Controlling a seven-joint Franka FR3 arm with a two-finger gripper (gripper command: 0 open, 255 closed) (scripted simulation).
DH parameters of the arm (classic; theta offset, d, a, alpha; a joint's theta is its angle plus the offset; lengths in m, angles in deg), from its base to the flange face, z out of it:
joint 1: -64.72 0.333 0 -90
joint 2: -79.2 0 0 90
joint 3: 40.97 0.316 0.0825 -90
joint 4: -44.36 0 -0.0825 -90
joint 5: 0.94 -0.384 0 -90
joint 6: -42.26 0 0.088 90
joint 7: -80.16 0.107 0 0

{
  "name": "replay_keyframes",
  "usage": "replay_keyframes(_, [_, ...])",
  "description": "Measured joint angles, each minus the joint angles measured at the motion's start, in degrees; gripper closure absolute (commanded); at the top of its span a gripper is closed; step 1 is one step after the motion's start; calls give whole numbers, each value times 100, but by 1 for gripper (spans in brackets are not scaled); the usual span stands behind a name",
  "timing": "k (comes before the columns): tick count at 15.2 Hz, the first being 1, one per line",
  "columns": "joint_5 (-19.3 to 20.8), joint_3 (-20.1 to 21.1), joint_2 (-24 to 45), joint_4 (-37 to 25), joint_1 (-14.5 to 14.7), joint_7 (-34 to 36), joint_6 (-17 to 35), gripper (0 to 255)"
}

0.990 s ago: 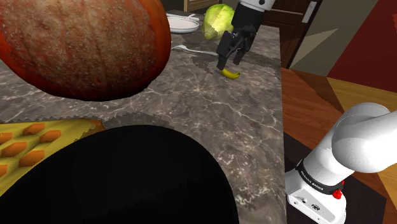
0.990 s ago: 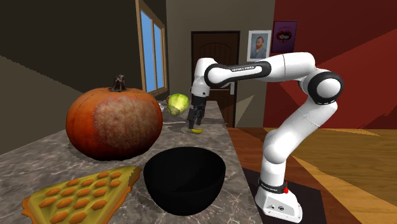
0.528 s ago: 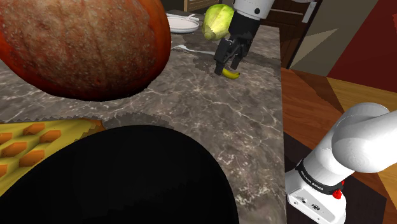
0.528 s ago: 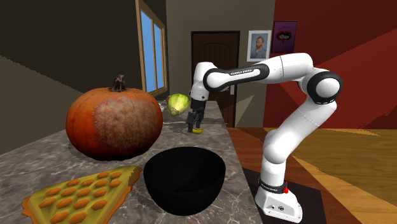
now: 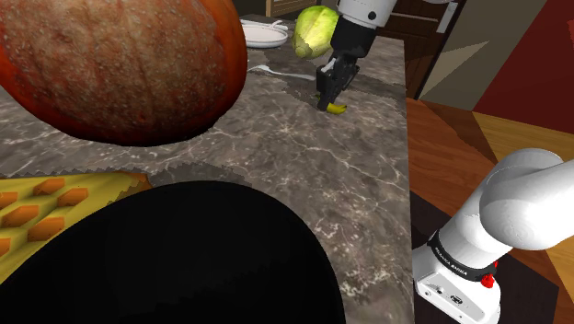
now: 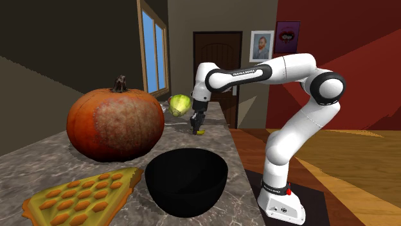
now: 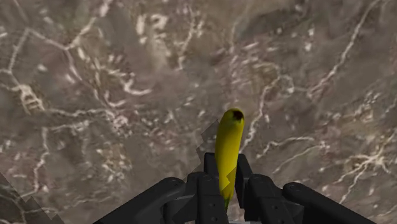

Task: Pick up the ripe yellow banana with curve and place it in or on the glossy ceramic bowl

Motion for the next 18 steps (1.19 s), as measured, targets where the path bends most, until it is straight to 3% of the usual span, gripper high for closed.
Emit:
replay_keyframes(7, [3, -2, 9, -40, -1, 4, -34, 255])
replay_keyframes(18, [92, -74, 80, -878, -38, 90, -801, 255])
